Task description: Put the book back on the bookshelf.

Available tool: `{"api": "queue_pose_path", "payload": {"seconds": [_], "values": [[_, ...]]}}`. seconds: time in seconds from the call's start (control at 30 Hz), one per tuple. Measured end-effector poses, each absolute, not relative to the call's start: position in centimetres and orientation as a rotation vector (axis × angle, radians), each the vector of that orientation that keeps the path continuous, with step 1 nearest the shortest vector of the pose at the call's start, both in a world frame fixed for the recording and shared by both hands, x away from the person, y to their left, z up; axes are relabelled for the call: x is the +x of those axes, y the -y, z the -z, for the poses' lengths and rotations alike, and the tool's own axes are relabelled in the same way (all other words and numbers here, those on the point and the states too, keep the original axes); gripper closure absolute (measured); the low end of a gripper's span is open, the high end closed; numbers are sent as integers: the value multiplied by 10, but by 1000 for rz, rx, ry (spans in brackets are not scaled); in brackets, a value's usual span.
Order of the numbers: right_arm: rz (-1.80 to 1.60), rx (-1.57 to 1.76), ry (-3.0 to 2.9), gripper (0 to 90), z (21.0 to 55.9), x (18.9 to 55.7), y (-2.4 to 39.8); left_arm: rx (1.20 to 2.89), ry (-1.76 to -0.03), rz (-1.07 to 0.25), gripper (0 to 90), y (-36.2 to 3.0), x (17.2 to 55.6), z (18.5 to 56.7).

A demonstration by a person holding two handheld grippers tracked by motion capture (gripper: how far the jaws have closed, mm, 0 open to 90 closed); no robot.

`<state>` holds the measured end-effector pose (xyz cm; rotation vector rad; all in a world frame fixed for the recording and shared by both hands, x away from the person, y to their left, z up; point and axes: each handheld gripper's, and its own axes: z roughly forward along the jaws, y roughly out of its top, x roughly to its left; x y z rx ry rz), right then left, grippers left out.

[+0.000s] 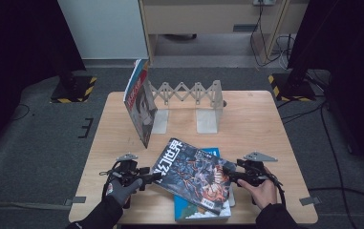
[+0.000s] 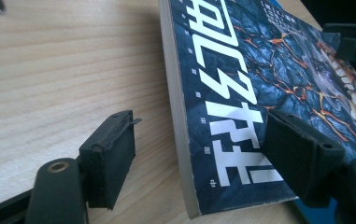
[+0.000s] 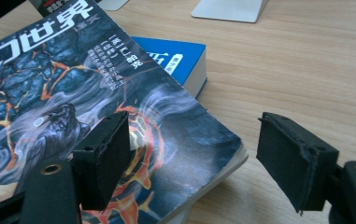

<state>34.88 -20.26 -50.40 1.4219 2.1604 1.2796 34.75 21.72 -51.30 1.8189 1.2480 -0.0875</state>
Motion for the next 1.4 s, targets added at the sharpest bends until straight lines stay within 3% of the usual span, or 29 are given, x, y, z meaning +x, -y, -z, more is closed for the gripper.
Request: {"api": "queue_pose_path", "payload": {"seconds": [0.23, 0.47, 0.57, 0.73, 1.03, 1.4], "values": [[-1304, 1447, -2157, 258, 506, 349, 202, 1801, -1239, 146, 231, -213, 349, 517], [-1318, 1453, -2155, 260, 507, 350, 203, 1769, -1245, 285, 244, -211, 351, 523], [-1325, 1454, -2154, 262, 508, 349, 203, 1776, -1217, 330, 323, -208, 350, 522], [-1331, 1450, -2151, 266, 508, 349, 203, 1784, -1209, 296, 349, -208, 348, 517], [-1333, 1438, -2149, 278, 509, 349, 202, 1671, -1168, 326, 564, -216, 343, 501], [-1336, 1438, -2147, 278, 509, 349, 202, 1653, -1205, 387, 582, -210, 348, 501]]}}
